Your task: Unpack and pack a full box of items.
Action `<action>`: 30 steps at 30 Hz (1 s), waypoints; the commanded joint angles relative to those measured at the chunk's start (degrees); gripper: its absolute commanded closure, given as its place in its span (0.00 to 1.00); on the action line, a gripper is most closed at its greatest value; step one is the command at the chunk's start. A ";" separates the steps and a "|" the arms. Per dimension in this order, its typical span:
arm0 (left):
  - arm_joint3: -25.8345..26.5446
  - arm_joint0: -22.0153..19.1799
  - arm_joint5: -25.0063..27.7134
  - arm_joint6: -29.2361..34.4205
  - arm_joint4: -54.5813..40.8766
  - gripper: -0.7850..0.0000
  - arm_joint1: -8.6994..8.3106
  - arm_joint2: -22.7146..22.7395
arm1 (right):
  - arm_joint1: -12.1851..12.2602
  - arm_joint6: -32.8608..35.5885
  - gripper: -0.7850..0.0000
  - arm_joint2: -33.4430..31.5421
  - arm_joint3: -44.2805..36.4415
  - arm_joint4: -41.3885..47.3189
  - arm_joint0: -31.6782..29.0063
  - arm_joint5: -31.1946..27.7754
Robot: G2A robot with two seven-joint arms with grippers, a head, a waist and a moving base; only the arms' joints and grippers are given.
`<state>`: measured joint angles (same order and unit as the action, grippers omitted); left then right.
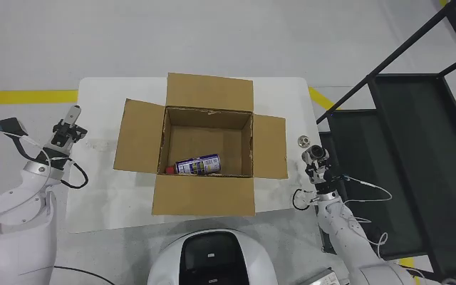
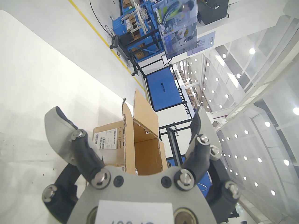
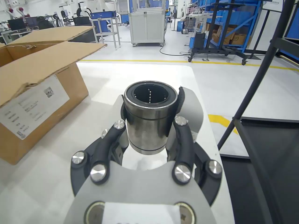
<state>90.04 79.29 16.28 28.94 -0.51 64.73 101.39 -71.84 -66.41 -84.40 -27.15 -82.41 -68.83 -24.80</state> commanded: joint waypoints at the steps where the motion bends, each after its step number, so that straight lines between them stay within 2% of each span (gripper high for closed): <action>1: 0.00 0.00 0.00 0.00 0.00 0.00 0.00 0.00 | -0.39 -0.15 1.00 0.73 3.54 0.16 2.12 0.86; 11: 0.00 0.00 0.00 0.00 0.00 0.00 0.00 0.00 | -2.10 -0.46 1.00 2.61 12.36 1.94 6.26 7.39; 23: 0.00 0.00 0.00 0.00 0.00 0.00 0.00 0.00 | -3.27 3.26 1.00 3.66 14.78 4.60 7.75 7.38; 25: 0.00 0.00 0.00 0.00 0.00 0.00 0.00 0.00 | -3.37 3.85 0.84 3.88 14.89 4.77 7.88 7.18; 27: 0.00 0.00 0.00 0.00 0.00 0.00 0.00 0.00 | -3.45 4.38 0.35 4.02 15.02 5.04 7.97 7.09; 28: 0.00 0.00 0.00 0.00 0.00 0.00 0.00 0.00 | -3.48 4.65 0.00 4.10 15.05 5.14 8.03 7.18; 30: 0.00 0.00 0.00 0.00 0.00 0.00 0.00 0.00 | -3.53 4.86 0.00 4.24 15.07 5.32 8.07 7.31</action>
<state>90.04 79.29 16.28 28.94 -0.51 64.73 101.39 -75.35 -61.66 -80.24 -12.09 -77.18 -60.77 -17.60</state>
